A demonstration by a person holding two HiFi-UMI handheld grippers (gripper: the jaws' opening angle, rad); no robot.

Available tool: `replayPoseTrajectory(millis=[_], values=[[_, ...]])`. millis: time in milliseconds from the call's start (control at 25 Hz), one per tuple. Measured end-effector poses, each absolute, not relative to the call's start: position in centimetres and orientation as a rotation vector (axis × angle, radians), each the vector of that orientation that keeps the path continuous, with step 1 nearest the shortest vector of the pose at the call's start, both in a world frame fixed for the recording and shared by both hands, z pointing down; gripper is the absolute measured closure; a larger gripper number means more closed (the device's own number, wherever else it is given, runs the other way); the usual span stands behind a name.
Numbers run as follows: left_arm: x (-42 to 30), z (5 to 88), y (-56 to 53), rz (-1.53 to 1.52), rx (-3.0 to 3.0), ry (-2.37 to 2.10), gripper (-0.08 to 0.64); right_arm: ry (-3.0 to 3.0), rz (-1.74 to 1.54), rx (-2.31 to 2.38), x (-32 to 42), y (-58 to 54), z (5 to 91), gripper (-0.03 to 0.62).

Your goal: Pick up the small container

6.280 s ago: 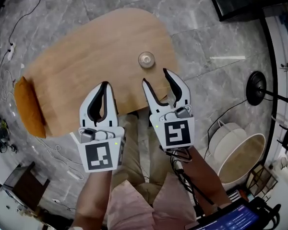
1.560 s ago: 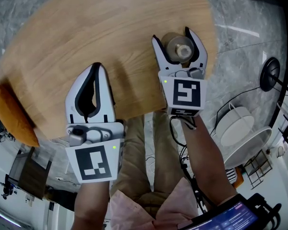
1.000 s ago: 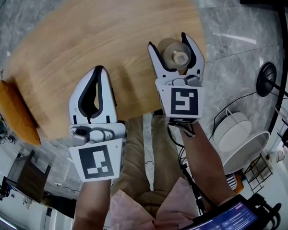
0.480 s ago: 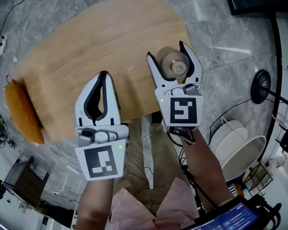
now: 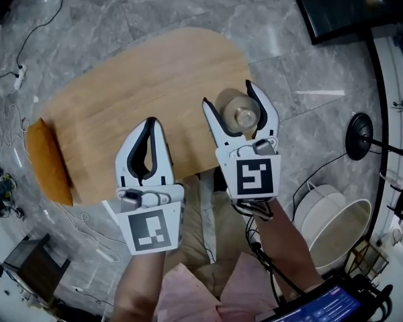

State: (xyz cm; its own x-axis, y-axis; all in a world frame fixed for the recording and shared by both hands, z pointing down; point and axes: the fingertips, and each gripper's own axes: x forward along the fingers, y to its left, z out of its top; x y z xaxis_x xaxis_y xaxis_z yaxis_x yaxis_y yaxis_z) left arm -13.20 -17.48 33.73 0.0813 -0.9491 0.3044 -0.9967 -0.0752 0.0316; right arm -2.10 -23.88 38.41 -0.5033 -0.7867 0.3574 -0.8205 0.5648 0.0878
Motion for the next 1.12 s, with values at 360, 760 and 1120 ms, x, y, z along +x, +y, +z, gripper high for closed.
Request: replayPoseTrajectory(millis=[360, 760, 1120], values=[[-13.4, 26.7, -16.5, 0.243, 2.105, -2.072, 0.547, -2.53, 0.049, 1.282, -2.3, -22.4, 29.5, 0.253], [-14.0, 17.5, -14.2, 0.137, 2.121, -2.233, 0.546, -2.625, -0.071, 1.222, -3.5, -19.5, 20.0, 0.253], [-14.5, 11.6, -10.5, 0.095, 2.096, -2.368, 0.548, -2.711, -0.164, 1.193, -3.7, -16.4, 13.5, 0.253]])
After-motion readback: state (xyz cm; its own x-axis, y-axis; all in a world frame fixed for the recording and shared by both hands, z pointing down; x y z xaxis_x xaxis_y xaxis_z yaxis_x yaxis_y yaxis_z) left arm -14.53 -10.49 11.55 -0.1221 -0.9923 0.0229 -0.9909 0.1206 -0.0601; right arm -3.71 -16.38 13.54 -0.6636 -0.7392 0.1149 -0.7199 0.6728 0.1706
